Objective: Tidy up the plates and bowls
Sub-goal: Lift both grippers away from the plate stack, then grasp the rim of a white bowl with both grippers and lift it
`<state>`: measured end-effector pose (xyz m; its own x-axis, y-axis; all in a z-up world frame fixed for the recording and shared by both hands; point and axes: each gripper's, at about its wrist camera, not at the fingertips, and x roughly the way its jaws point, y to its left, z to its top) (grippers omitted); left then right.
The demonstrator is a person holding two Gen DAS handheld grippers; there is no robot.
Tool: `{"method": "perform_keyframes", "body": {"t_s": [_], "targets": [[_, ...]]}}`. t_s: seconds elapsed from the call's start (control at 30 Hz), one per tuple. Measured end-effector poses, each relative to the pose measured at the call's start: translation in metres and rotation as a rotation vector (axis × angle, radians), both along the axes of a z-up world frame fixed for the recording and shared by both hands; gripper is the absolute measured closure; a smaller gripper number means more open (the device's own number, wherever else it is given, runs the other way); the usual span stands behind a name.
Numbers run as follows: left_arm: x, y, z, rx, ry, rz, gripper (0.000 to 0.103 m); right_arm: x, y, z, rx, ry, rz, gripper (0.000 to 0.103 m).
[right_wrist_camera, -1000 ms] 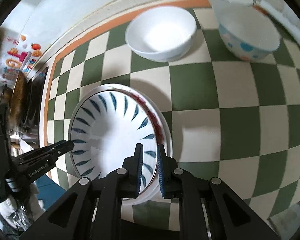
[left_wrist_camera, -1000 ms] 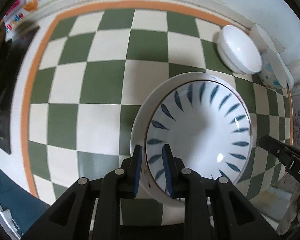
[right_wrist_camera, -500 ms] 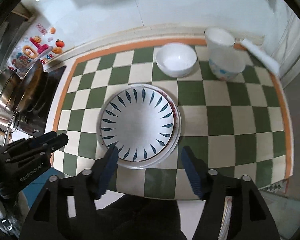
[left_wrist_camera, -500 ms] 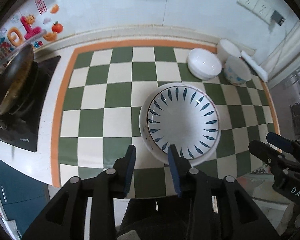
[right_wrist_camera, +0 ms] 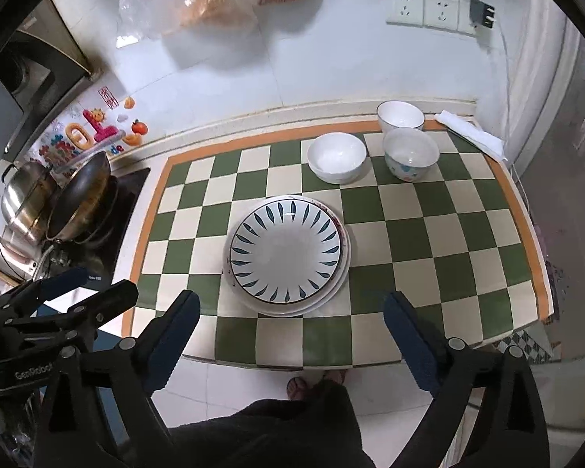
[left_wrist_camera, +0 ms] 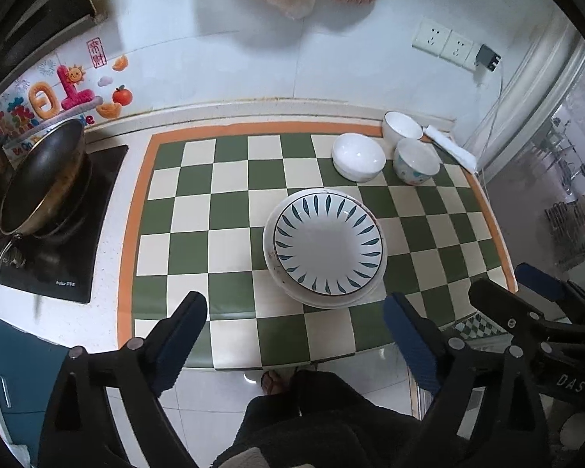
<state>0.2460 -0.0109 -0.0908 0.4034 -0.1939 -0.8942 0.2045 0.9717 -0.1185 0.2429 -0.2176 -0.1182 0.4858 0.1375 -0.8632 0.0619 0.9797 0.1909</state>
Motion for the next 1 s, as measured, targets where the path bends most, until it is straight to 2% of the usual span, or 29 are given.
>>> {"method": "perform_keyframes", "body": {"t_s": [0.37,0.53,0.63,0.77,0.93,1.0], "targets": [[-0.018,0.006,0.012,-0.018,-0.023,-0.007,0.006,-0.027,0.007,0.028,-0.024,-0.061,-0.012,0.003],[-0.003,0.0,0.011,-0.027,-0.033,-0.002,0.006,-0.012,-0.013,0.021,0.072,-0.083,-0.025,0.003],[0.019,-0.009,0.008,-0.022,-0.053,0.0,0.002,0.011,-0.033,0.01,0.138,-0.093,-0.05,0.003],[0.06,-0.029,-0.004,-0.011,-0.066,0.001,0.001,0.053,-0.063,-0.01,0.186,-0.09,-0.077,0.003],[0.133,-0.066,-0.037,0.012,-0.027,-0.004,0.001,0.131,-0.102,-0.057,0.245,0.006,-0.079,0.003],[0.167,-0.081,-0.057,0.035,0.012,0.006,0.002,0.167,-0.116,-0.082,0.245,0.057,-0.08,0.003]]}}
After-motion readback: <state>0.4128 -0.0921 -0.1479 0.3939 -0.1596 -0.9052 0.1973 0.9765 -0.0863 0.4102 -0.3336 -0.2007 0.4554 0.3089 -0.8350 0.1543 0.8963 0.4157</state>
